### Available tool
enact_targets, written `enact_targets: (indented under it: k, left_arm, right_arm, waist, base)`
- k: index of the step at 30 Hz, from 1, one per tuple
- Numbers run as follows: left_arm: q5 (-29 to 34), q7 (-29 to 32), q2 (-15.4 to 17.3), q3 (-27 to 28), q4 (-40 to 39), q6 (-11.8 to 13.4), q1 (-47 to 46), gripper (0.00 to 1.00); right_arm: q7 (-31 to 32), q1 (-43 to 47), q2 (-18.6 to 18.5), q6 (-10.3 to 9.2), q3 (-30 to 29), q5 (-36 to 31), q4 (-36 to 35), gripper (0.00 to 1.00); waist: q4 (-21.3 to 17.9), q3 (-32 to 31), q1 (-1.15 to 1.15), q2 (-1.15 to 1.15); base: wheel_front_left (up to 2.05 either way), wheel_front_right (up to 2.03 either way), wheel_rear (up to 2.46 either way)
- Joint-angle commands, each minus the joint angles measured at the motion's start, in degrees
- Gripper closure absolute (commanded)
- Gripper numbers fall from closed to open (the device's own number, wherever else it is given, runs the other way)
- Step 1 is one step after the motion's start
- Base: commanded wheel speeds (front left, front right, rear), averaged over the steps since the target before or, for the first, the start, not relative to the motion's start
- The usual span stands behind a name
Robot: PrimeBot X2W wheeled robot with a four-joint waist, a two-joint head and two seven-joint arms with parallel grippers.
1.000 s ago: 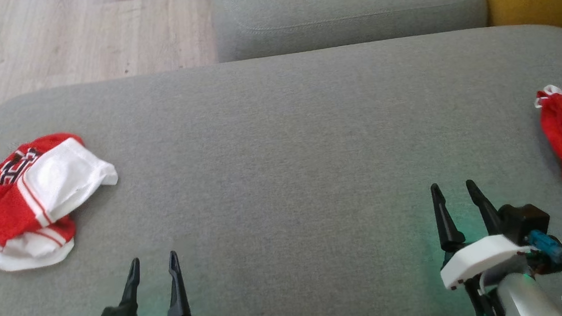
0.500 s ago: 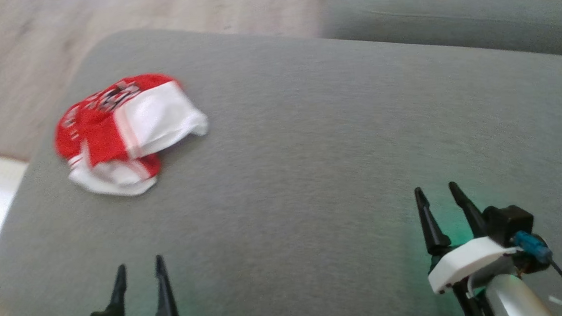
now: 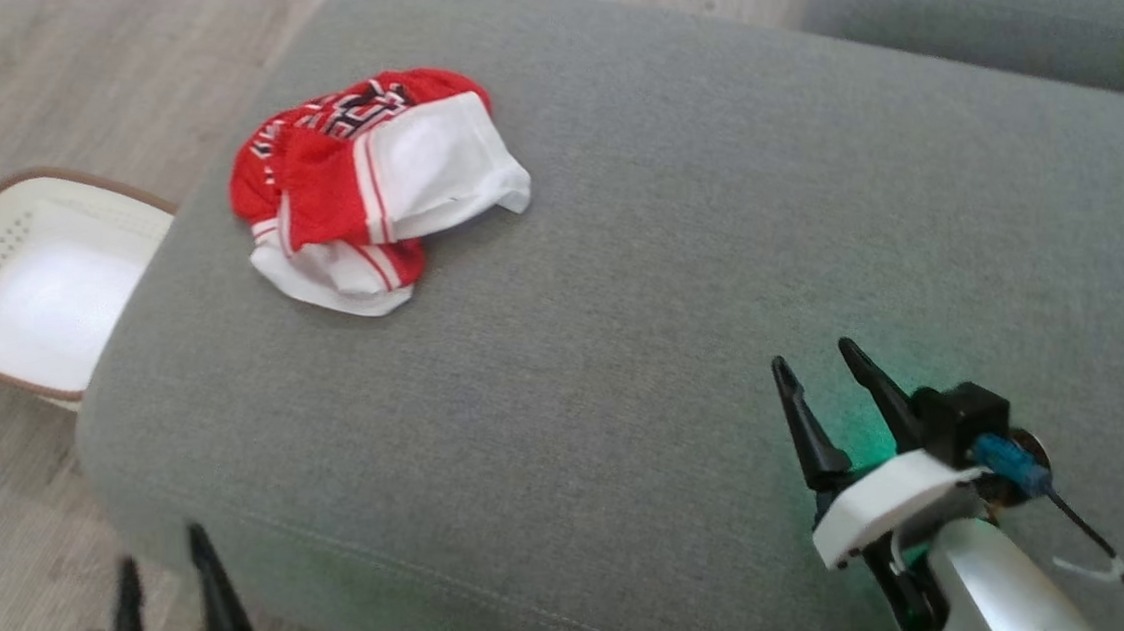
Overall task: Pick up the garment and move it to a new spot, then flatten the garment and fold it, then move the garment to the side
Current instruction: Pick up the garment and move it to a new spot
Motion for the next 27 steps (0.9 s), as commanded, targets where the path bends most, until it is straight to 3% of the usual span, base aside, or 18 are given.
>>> enact_targets:
  k: [1,6,9,14,21,27]
  left_arm:
    - [0.1,-0.3,0.6,4.9,-1.6,-2.1,-5.9,0.0]
    - [0.4,-0.3,3.1,11.5,-3.5,-4.8,-14.5,0.0]
    - [0.6,-0.3,6.8,12.4,-1.4,-6.0,-20.3,0.0]
    - [-1.9,-0.1,12.1,8.5,7.8,-6.5,-31.0,0.0]
    - [-6.4,4.1,16.4,1.3,16.4,-6.6,-38.9,0.0]
    - [-7.8,6.7,19.0,-0.1,27.7,-6.2,-42.0,0.0]
  right_arm:
    - [-0.5,-2.5,-0.1,0.2,2.2,-0.9,-2.2,0.0]
    - [-0.5,-4.4,-0.1,0.2,2.8,-2.8,-3.5,0.0]
    - [-0.5,-5.4,-0.1,0.2,3.0,-3.6,-4.3,0.0]
    - [-0.5,-7.2,-0.6,0.2,3.0,-5.3,-5.0,0.0]
    - [-0.5,-8.8,-1.2,0.2,3.0,-5.9,-6.0,0.0]
    - [-0.5,-9.6,-1.1,0.2,2.9,-6.0,-6.5,0.0]
  waist:
    - [-2.7,2.7,0.0,0.0]
    - [-6.6,7.1,0.0,0.0]
    - [-8.7,9.6,0.0,0.0]
    - [-11.9,13.5,0.0,0.0]
    - [-15.4,16.5,0.0,0.0]
    - [-18.2,17.5,0.0,0.0]
  base:
    - [0.0,0.0,0.0]
    - [0.0,0.0,0.0]
    - [0.0,0.0,0.0]
    - [0.0,0.0,0.0]
    - [0.0,0.0,0.0]
    - [0.0,0.0,0.0]
